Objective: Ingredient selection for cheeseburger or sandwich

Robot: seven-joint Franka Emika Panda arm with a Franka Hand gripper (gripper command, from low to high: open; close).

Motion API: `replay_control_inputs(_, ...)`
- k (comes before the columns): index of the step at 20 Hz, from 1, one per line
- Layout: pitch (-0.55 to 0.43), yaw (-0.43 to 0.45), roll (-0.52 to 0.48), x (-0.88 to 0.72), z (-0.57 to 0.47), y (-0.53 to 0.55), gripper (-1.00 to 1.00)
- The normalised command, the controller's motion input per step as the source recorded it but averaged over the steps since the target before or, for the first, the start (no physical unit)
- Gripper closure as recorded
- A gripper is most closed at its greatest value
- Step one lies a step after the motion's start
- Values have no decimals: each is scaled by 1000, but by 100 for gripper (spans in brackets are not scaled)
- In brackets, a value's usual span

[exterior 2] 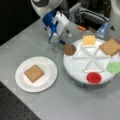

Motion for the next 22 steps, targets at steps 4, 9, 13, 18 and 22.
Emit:
replay_control_inputs(4, -112, 149, 309, 223, -142, -252, -100)
replay_control_inputs(9, -136, 132, 314, 222, -192, -213, 100)
replay_control_inputs(13, -156, 110, 305, 237, -250, -158, 100)
replay_control_inputs(18, -143, 94, 285, 241, -230, -200, 100)
replay_control_inputs(22, -117, 117, 254, 212, -129, -280, 100)
